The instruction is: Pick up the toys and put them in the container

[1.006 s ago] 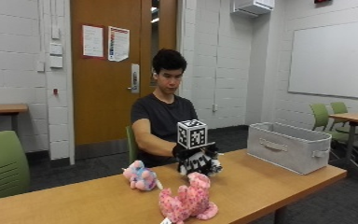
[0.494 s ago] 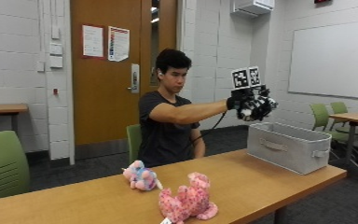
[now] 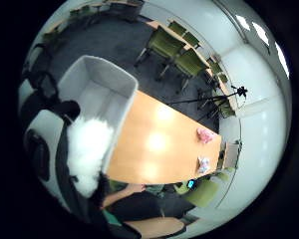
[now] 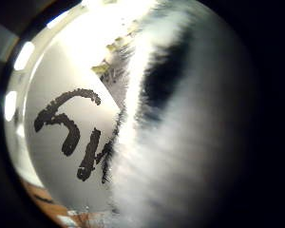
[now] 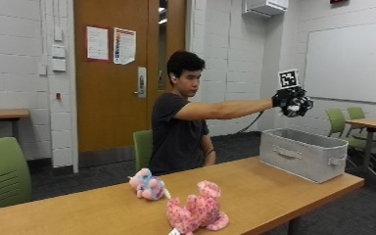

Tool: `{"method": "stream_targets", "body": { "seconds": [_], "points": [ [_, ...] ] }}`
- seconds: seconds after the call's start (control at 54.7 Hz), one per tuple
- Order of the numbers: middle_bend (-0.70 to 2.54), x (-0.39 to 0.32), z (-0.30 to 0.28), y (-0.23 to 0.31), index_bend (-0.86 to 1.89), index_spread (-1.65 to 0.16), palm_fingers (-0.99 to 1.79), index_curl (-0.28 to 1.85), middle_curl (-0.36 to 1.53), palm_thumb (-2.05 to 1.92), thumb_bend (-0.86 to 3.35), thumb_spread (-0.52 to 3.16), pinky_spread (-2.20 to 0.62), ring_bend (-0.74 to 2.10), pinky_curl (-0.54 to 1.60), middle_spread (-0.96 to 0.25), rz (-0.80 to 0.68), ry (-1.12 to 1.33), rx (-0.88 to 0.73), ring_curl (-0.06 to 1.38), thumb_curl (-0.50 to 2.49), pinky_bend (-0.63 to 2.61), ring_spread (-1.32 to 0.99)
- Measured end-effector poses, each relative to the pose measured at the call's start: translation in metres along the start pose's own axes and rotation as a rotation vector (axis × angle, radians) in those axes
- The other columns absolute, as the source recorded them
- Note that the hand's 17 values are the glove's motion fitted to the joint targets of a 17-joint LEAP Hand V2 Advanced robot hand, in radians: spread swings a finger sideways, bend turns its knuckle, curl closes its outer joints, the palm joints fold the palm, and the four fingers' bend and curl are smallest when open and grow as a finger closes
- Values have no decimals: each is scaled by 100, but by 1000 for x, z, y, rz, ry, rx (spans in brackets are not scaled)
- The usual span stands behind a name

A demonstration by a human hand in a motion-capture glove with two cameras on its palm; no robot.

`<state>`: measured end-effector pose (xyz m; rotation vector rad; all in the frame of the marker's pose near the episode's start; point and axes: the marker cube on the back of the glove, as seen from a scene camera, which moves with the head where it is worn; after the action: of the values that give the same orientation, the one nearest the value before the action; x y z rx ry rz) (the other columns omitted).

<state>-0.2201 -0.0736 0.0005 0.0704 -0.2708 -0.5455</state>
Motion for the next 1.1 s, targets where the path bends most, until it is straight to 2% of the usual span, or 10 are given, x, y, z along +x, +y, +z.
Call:
{"method": "stream_targets", "body": {
  "seconds": [0.219, 0.274, 0.329, 0.366, 0.475, 0.585, 0.695, 0.75, 0.841, 1.097],
  "points": [
    [64, -3, 35, -3, 11, -54, 103, 106, 69, 65, 4, 78, -44, 97, 37, -45, 78, 58, -151, 43, 89, 85, -45],
    [56, 5, 43, -1, 1, -51, 77, 101, 67, 51, -4, 92, -39, 100, 40, -43, 113, 59, -216, 45, 81, 91, -43],
    [38, 7, 46, 2, -5, -47, 18, 95, 63, 33, -12, 98, -29, 94, 46, -34, 78, 16, -238, 46, 72, 101, -36],
    [35, 7, 48, 3, -6, -45, -1, 89, 62, 23, -12, 99, -23, 91, 49, -29, 81, 0, -241, 46, 67, 108, -30],
    [26, 24, 54, 5, -4, -38, -22, 68, 55, 4, -9, 98, -11, 73, 44, -16, 122, 74, -275, 35, 56, 120, -17],
    [23, 21, 53, 5, -2, -33, -29, 54, 52, -1, -5, 97, -4, 63, 43, -8, 186, 120, -301, 30, 51, 119, -10],
    [21, -49, 51, 15, 1, -30, -30, 43, 50, 0, -3, 98, -1, 56, 40, -5, 20, 133, -264, 28, 46, 113, -5],
    [20, -38, 43, 21, 1, -29, -29, 38, 49, 1, -3, 98, 0, 53, 39, -4, 94, 171, -235, 28, 45, 110, -4],
    [19, -5, 21, 46, 5, -29, -24, 33, 48, 1, -3, 99, 1, 49, 37, -4, -16, 192, -212, 27, 42, 105, -4],
    [20, 118, -36, 137, 9, -31, -13, 25, 46, -3, -4, 100, 2, 42, 33, -8, 291, 254, -120, 26, 37, 96, -8]
  ]
}}
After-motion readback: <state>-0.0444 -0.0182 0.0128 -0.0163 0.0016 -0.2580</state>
